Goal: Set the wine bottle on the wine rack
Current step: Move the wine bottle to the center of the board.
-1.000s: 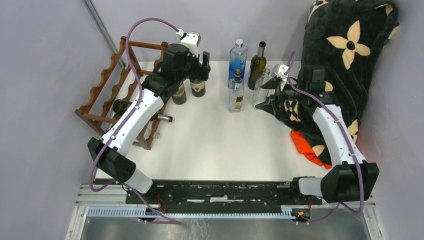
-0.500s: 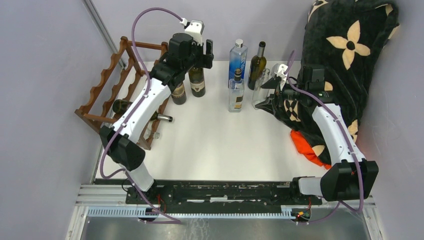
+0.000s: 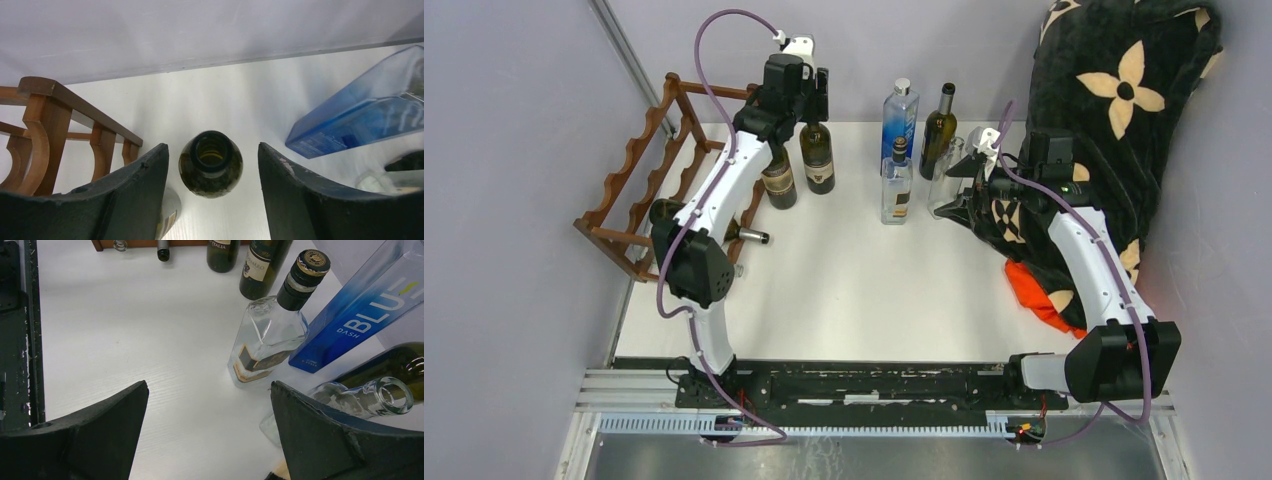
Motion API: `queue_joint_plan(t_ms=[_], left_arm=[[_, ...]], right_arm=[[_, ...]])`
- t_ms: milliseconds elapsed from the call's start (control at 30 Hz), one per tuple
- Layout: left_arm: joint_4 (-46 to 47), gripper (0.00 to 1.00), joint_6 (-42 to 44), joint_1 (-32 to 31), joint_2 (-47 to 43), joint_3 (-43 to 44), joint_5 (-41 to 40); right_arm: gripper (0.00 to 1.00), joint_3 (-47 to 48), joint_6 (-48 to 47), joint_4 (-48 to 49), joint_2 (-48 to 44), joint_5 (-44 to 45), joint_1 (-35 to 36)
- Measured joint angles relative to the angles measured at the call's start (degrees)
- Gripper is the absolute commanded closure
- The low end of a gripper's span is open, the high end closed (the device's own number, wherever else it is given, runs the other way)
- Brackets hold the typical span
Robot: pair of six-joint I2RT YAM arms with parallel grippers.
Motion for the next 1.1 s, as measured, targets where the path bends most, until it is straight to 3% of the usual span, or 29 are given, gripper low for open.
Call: queue_joint_plan(t_ms=[167, 300, 467, 833, 1100], left_arm=[[-0.39, 0.43, 0.0, 0.96, 3.3, 1.88, 0.22], [-0.55, 0.67, -0.04, 1.03, 4.79, 2.01, 1.27], [-0.26, 0.77, 0.04, 1.09, 4.96, 2.01, 3.69], [8.96, 0.79, 0.04, 0.87, 8.26, 2.16, 10.69], [13.92, 0.78, 1.62, -2.75, 12.68, 5.66, 11.63]], right_arm=[[0.02, 0.0, 0.0, -0.02, 0.0, 0.02, 0.0], [0.02, 0.0, 0.02, -0.02, 0.02, 0.02, 0.0], [0.02, 0.0, 0.02, -0.02, 0.22, 0.02, 0.0], [0.02, 0.0, -0.13, -0.24, 0.61, 0.04, 0.0], [0.02, 0.0, -1.14, -1.05, 0.92, 0.52, 0.0]])
